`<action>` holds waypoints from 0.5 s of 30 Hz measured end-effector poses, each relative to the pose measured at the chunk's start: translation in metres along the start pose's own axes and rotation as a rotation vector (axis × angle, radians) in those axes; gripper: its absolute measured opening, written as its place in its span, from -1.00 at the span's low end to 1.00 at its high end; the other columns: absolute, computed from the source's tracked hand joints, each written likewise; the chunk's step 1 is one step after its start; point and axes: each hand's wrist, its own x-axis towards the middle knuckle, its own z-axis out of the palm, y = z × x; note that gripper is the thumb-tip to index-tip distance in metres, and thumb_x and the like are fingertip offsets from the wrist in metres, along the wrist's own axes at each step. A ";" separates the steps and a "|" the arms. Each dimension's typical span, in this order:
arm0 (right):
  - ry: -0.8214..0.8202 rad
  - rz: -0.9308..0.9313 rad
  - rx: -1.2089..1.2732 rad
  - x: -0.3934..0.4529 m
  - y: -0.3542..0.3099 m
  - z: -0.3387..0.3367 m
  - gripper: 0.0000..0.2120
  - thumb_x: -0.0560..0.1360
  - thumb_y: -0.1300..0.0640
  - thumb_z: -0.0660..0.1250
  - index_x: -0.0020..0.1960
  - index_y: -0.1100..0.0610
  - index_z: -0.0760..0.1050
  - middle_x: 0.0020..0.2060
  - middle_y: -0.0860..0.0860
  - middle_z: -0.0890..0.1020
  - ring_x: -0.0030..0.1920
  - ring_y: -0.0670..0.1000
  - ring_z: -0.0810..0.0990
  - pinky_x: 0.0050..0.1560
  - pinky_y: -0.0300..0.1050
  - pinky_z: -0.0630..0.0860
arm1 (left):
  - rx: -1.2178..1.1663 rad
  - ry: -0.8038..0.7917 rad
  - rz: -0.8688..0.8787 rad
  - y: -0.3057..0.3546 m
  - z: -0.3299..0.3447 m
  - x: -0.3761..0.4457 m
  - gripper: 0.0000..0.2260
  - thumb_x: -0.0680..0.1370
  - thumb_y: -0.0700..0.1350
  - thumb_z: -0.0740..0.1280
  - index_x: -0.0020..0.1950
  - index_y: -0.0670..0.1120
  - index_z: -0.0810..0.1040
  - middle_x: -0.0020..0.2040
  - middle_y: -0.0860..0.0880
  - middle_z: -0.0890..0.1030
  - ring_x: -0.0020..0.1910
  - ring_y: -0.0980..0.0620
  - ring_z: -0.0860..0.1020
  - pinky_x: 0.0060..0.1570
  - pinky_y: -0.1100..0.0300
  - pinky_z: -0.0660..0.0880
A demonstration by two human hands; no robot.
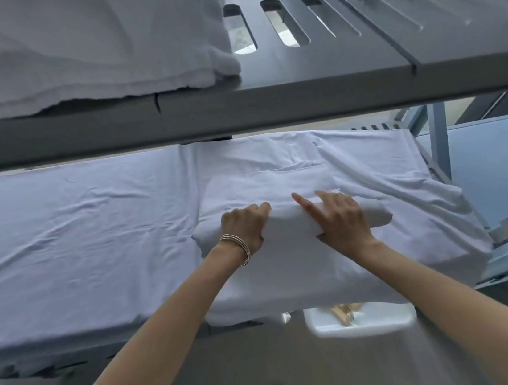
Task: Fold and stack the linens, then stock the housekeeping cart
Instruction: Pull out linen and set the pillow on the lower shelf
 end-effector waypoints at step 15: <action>-0.006 -0.290 0.061 0.036 0.030 -0.049 -0.35 -0.26 0.03 0.62 -0.19 0.09 0.54 -0.50 0.00 0.48 -0.55 0.04 0.49 -0.52 -0.30 0.13 | 0.094 -0.015 -0.228 0.003 -0.029 -0.023 -0.57 0.42 -0.15 0.38 0.24 -0.06 0.35 0.11 -0.03 0.48 0.10 -0.07 0.49 -0.18 0.12 0.42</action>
